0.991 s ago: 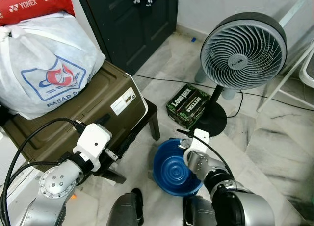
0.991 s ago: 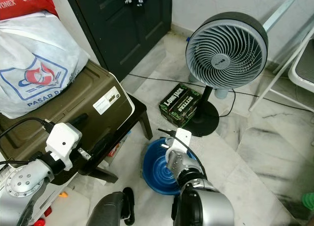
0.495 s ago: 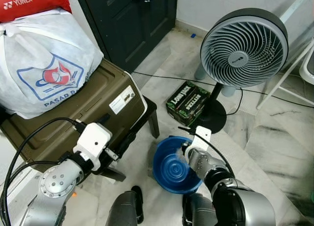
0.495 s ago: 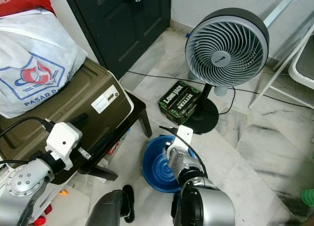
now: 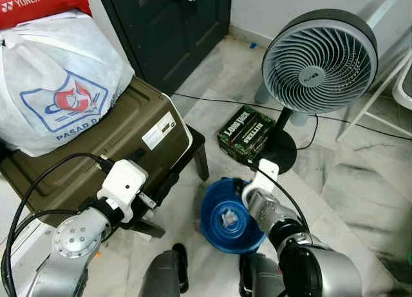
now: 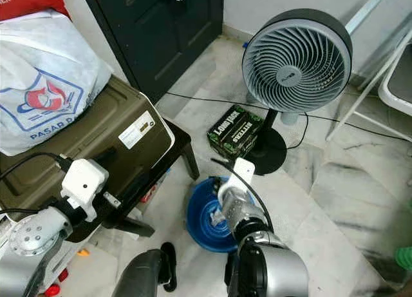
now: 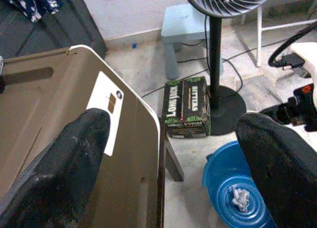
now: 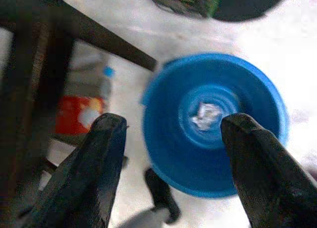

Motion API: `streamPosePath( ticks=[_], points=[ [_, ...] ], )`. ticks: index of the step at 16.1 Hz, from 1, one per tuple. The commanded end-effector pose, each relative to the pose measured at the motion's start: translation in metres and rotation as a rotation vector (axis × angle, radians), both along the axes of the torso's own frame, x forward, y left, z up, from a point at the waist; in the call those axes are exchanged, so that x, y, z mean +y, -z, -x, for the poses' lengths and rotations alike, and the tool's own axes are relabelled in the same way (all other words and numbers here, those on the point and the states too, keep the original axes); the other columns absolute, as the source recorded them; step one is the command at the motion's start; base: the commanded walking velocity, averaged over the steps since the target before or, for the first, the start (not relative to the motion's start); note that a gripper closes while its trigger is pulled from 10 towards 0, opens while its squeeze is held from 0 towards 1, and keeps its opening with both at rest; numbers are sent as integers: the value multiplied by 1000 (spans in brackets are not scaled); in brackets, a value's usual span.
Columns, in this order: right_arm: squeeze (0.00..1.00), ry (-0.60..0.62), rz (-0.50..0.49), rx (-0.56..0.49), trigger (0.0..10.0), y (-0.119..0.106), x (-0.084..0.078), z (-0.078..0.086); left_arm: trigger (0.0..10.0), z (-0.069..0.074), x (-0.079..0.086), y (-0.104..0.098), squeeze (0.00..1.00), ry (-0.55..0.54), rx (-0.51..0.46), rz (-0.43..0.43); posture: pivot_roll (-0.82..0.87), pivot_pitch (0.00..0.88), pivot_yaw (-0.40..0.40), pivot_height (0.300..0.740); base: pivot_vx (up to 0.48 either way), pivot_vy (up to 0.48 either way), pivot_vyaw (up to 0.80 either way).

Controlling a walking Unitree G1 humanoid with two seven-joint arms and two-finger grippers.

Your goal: Clean up the room

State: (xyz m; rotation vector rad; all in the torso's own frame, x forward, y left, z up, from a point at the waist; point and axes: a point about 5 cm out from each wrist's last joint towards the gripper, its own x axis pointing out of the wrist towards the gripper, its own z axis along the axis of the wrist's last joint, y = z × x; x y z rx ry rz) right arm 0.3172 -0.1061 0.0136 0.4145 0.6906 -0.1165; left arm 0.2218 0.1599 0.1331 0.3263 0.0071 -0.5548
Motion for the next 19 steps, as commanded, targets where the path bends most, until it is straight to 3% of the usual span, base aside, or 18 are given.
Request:
streamPosePath(
  ticks=[1, 3, 4, 5, 6, 7, 8, 9, 11, 13, 15, 17, 18, 19],
  points=[
    [1000, -42, 11, -77, 10000, -9, -4, -7, 10000, -3, -2, 6, 0, -14, 11, 4, 127, 253, 76, 740, 0, 0, 0],
    [1000, -107, 83, -177, 10000, -20, -21, -11, 10000, -8, -8, 7, 0, -35, -11, 20, 82, 240, 56, 740, 0, 0, 0],
    [1000, -163, 192, -245, 10000, -24, -37, -9, 10000, -12, -13, 10, 0, -50, -20, 29, 65, 234, 47, 740, 0, 0, 0],
    [1000, -163, 192, -245, 10000, -24, -37, -9, 10000, -12, -13, 10, 0, -50, -20, 29, 65, 234, 47, 740, 0, 0, 0],
    [1000, -272, 261, -319, 10000, -29, -46, 2, 10000, -14, -18, 14, 0, -62, -22, 45, 26, 212, 30, 740, 0, 0, 0],
    [1000, -442, 333, -365, 10000, -29, -51, 25, 10000, -18, -23, 20, 0, -83, -21, 72, -7, 186, 20, 740, 0, 0, 0],
    [1000, -462, 367, -374, 10000, -28, -53, 31, 10000, -18, -24, 21, 0, -97, -18, 84, -7, 186, 20, 740, 0, 0, 0],
    [1000, -465, 432, -397, 10000, -28, -63, 42, 10000, -19, -27, 25, 0, -123, -15, 106, -28, 153, 12, 740, 0, 0, 0],
    [1000, -422, 471, -415, 10000, -31, -75, 53, 10000, -21, -29, 25, 0, -153, -31, 131, -45, 127, 9, 740, 0, 0, 0],
    [1000, -383, 567, -507, 10000, -42, -83, 69, 10000, -24, -23, 25, 0, -246, -24, 195, -51, 109, 3, 740, 0, 0, 0],
    [1000, -307, 627, -563, 10000, -54, -90, 86, 10000, -21, -19, 29, 0, -265, -33, 184, -54, 101, -5, 740, 0, 0, 0],
    [1000, -249, 689, -554, 10000, -58, -99, 103, 10000, -20, -16, 30, 0, -279, -43, 183, -62, 100, -10, 740, 0, 0, 0],
    [1000, -232, 722, -531, 10000, -57, -106, 123, 10000, -18, -12, 30, 0, -299, -47, 189, -75, 109, -13, 740, 0, 0, 0],
    [1000, -231, 737, -531, 10000, -60, -108, 132, 10000, -18, -10, 29, 0, -313, -47, 197, -81, 112, -15, 740, 0, 0, 0]
  ],
)
